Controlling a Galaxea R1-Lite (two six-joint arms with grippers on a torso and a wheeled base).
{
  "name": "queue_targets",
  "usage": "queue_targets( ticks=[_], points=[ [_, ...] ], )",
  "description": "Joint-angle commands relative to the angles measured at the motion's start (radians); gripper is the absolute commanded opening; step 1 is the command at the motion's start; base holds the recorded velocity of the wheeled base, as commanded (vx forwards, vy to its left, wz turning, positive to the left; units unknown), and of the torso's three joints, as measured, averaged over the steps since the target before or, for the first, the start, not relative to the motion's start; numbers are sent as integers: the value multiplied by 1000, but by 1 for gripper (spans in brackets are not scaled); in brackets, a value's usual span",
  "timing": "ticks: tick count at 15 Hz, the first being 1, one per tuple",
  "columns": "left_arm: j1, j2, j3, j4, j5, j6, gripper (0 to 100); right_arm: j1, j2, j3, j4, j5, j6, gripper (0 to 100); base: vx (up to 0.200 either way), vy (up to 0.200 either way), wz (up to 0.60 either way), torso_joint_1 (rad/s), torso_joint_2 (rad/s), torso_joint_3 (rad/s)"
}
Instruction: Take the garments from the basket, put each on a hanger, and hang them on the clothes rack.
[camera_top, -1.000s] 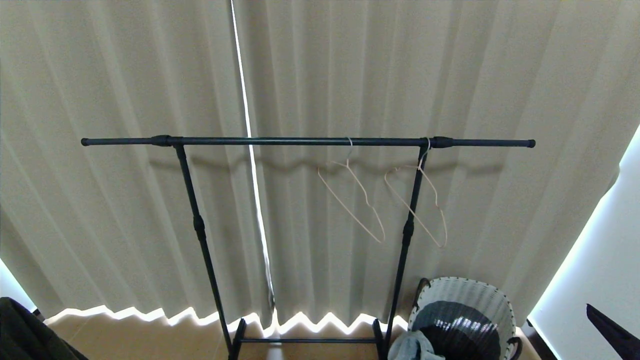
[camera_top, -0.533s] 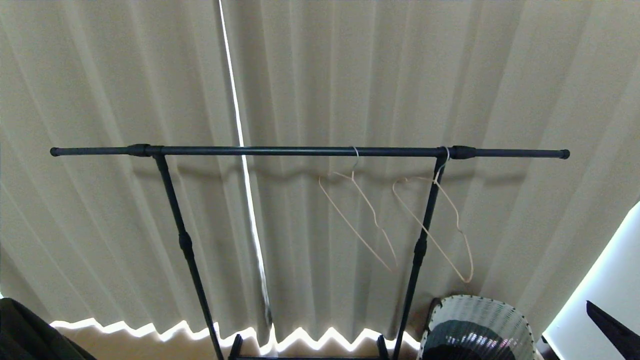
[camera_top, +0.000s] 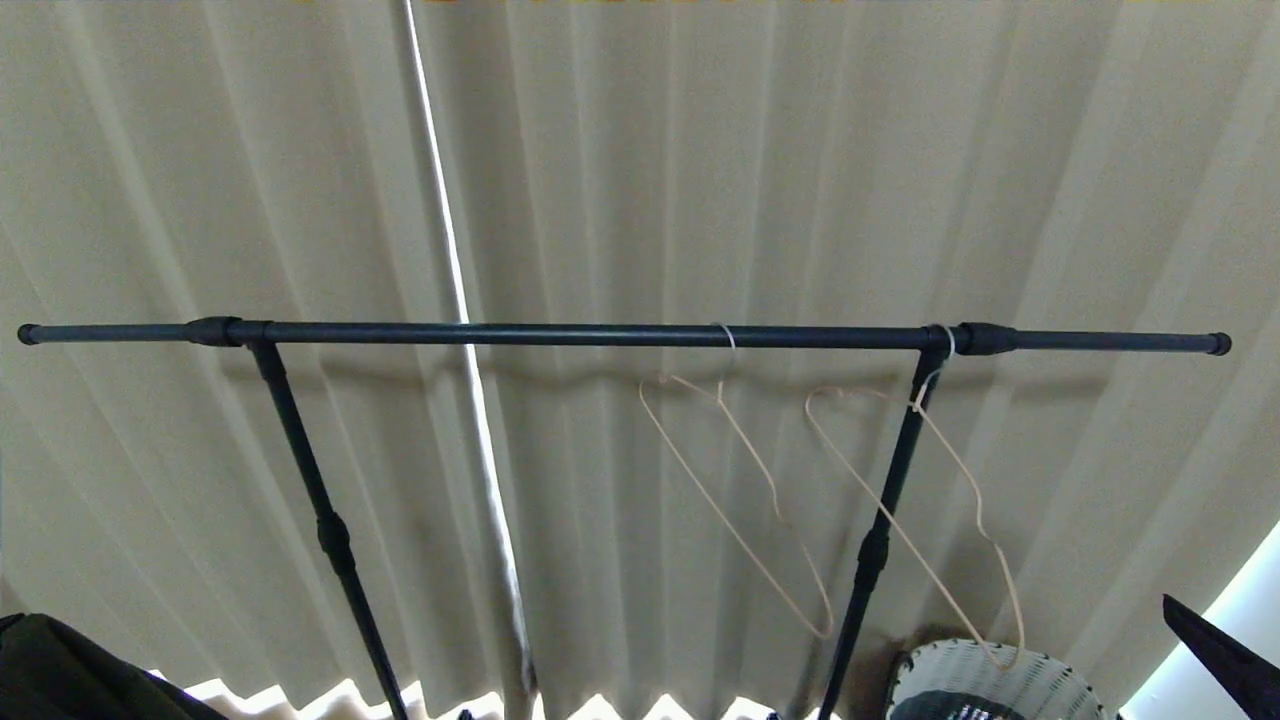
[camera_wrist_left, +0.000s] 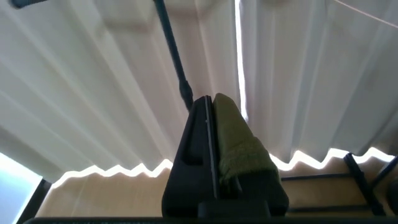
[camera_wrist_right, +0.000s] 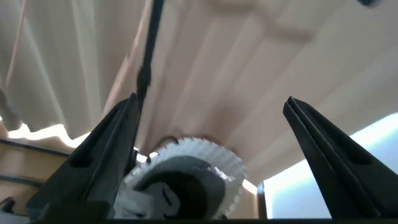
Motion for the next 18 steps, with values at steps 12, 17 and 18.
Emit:
queue_targets(
  ticks=[12,17,18],
  points=[
    [-10,-6,57,-1,-116,-1,0,122,560,-303,27,19,207,100,0,0,0,0,0,0],
    [-11,-12,51,-2,-116,1,0,183,740,-355,15,-23,271,100,0,0,0,0,0,0],
    [-11,-18,49,-2,-114,1,0,200,757,-358,14,-24,302,100,0,0,0,0,0,0]
  ],
)
